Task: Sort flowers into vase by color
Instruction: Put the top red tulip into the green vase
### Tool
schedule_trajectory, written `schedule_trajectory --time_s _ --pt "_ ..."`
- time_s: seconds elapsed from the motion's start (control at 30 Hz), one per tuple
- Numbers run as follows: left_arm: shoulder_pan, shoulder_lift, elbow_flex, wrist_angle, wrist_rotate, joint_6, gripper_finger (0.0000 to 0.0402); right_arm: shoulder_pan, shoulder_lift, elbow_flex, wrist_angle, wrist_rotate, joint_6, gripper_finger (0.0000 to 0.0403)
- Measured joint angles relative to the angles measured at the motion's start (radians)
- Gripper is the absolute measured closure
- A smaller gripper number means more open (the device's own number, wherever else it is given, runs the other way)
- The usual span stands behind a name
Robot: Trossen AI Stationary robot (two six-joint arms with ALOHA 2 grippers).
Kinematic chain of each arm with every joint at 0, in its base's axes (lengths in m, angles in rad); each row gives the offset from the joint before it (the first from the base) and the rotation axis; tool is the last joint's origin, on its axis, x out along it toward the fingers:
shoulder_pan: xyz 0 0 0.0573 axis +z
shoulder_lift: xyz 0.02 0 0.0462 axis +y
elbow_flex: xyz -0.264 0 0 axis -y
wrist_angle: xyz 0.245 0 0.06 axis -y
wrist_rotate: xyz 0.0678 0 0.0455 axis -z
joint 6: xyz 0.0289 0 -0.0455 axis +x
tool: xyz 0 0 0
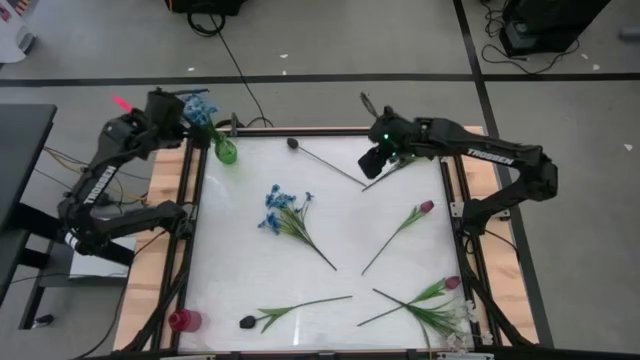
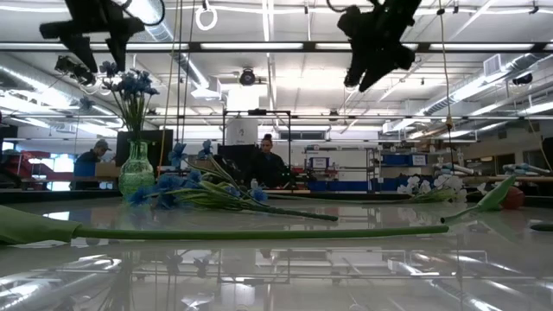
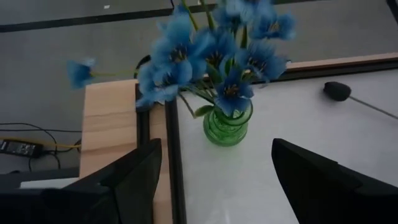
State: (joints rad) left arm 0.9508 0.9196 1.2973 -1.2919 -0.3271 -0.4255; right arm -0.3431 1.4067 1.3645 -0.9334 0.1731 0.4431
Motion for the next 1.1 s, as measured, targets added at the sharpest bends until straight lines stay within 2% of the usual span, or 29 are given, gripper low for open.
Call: schedule_trajectory --time_s 0.13,0.27,0.47,0.67,0.77,0.9,1.0,1.1 --pt "-0.007 0.017 0.105 -0.067 0.0 -0.003 0.0092 0.0 -0.009 -0.067 0.06 -0.077 0.025 0.0218" --pt "-0.038 0.038 0.209 -0.104 0.009 -0.009 0.0092 0.0 -0.032 -0.108 0.065 -0.1 0.063 0.0218" --pt "-0.122 0.099 0.36 -0.107 0.03 0.007 0.0092 -0.008 -0.081 -0.188 -0.025 -0.175 0.258 0.0218" --pt "-0.246 0.163 0.515 0.069 0.222 0.148 0.0092 0.038 -0.119 -0.352 -0.07 -0.282 0.521 0.0218" --pt "-0.307 0.199 0.567 0.148 0.235 0.184 0.0092 0.087 -0.13 -0.441 -0.061 -0.303 0.661 0.0218" --pt "-0.357 0.26 0.582 0.222 0.252 0.18 0.0094 0.173 -0.132 -0.55 -0.046 -0.32 0.841 0.0218" --pt "-0.401 0.325 0.581 0.274 0.389 0.186 0.0107 0.235 -0.132 -0.61 0.009 -0.343 0.99 0.0218" --pt "-0.454 0.4 0.581 0.284 0.441 0.219 0.0126 0.275 -0.132 -0.656 0.081 -0.326 1.125 0.0218"
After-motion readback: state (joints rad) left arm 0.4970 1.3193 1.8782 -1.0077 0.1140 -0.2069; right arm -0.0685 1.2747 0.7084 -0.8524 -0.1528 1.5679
